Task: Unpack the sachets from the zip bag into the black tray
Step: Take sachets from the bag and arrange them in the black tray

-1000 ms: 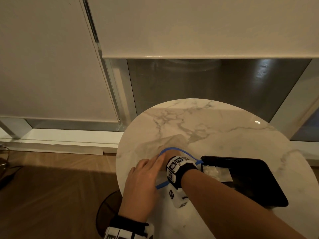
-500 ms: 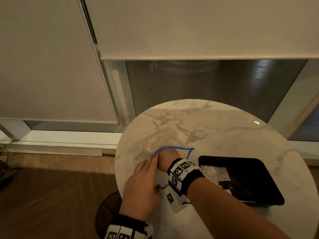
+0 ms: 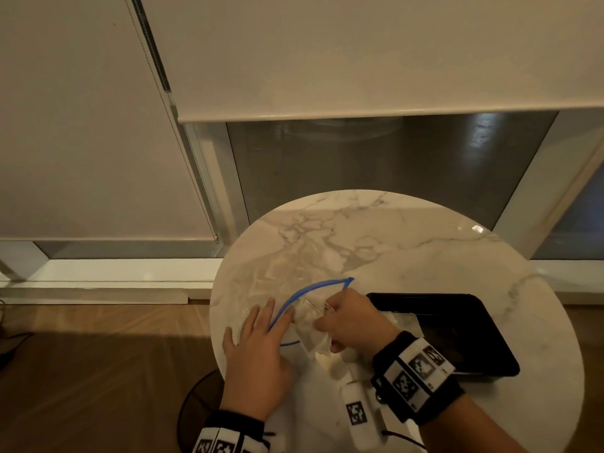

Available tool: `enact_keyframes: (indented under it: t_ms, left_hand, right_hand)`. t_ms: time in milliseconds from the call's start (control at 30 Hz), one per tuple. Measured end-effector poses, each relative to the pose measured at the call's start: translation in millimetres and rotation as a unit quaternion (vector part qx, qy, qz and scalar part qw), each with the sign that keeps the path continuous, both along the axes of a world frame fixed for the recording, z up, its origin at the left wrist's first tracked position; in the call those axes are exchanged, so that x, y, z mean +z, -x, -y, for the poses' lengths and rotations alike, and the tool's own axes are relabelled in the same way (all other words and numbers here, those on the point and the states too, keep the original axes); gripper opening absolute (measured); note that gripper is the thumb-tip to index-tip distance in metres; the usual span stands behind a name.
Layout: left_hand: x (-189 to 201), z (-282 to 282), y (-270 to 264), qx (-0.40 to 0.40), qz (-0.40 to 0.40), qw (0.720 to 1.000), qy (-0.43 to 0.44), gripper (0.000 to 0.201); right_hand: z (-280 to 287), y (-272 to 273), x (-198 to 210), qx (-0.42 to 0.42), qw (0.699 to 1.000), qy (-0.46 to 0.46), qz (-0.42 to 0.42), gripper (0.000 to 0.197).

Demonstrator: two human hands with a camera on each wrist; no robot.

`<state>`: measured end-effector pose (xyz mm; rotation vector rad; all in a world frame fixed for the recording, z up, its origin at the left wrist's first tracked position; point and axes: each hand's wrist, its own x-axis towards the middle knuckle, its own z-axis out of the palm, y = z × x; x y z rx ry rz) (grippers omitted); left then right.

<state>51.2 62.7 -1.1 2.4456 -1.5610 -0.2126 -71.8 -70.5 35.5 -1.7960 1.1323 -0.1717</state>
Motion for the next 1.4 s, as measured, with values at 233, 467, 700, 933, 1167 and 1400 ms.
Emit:
enact_keyframes:
  t_ms: [233,467,700,933,1167,1400]
  left_hand:
    - [1,4,14,0.036,-0.201,0.915,0.347,0.020]
    - [22,13,54,0.104,-0.614,0.764,0.167,0.033]
    - [10,10,77,0.092,-0.706,0.692,0.123,0.026]
    - [-4,7,78,0.100,-0.702,0.690,0.143,0.021]
    - [-13,9,75,0.104,-0.721,0.665,0.167,0.024]
    - [-20,10,73,0.131,-0.739,0.634,0.186,0.027]
  right_hand:
    - [-13,47,1,-0.023,0.984,-0.060,0.166,0.014]
    - [-36,75,-4,0.002,0.963,-0.102,0.248,0.008]
    - [-43,86,-19,0.010,0.973,-0.074,0.217,0.012]
    - [-47,94,-20,0.074,0.980,0.029,0.185,0.016]
    - [-42,100,-24,0.043,0.978,-0.056,0.196,0.047]
    - [-32,112,-27,0.003,0.980,-0.058,0.192,0.057]
